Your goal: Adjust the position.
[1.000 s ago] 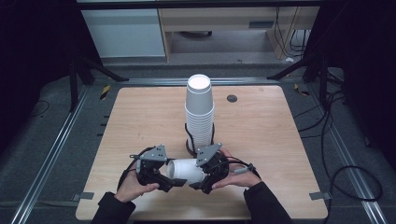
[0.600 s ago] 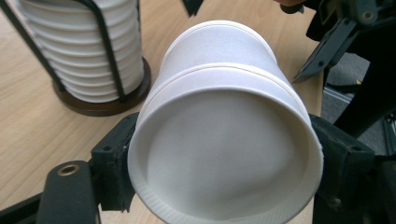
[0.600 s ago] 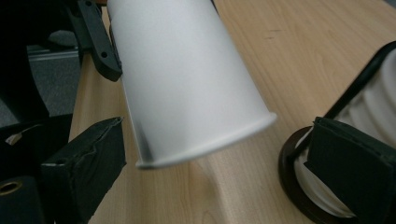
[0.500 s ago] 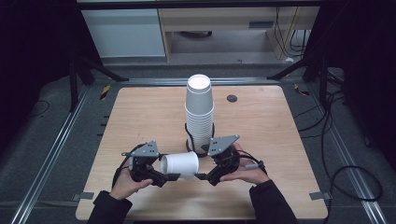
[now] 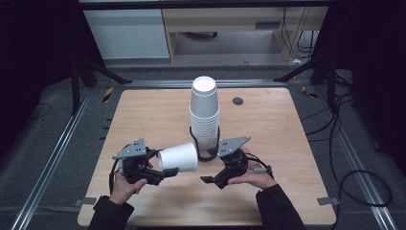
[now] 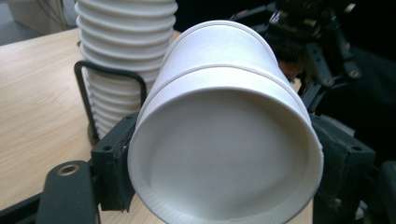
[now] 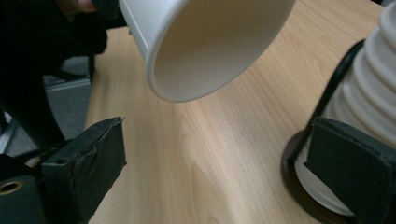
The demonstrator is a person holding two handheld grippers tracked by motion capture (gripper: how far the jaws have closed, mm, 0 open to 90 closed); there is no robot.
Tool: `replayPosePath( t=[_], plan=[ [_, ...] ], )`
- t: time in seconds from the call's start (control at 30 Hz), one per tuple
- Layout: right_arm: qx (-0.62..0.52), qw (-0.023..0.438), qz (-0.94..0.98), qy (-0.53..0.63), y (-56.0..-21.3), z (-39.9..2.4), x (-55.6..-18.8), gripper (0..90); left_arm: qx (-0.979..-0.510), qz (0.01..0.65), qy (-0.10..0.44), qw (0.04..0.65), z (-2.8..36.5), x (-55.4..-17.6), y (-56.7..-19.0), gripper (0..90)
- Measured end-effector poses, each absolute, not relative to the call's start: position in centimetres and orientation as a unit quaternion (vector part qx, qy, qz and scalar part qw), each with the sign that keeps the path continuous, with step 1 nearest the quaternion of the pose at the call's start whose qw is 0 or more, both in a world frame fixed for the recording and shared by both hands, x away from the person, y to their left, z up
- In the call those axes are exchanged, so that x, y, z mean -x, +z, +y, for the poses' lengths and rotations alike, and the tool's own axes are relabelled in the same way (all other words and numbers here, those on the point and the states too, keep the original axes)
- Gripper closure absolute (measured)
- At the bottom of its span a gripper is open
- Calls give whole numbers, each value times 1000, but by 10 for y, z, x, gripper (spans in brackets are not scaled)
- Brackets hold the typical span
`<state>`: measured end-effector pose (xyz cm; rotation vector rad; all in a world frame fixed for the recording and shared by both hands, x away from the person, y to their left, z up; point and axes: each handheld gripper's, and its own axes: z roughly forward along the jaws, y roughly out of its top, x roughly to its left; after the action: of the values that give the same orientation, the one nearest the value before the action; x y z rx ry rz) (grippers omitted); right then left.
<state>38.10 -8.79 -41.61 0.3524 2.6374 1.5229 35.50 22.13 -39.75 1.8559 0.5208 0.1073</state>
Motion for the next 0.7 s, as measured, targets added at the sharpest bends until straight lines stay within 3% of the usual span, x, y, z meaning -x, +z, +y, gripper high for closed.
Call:
replayPosePath(
  t=[0.7],
  plan=[
    [-75, -21, 853, 516, -417, -74, -372, 38, -814, 157, -5, 559, 191, -343, -401, 212]
  ],
)
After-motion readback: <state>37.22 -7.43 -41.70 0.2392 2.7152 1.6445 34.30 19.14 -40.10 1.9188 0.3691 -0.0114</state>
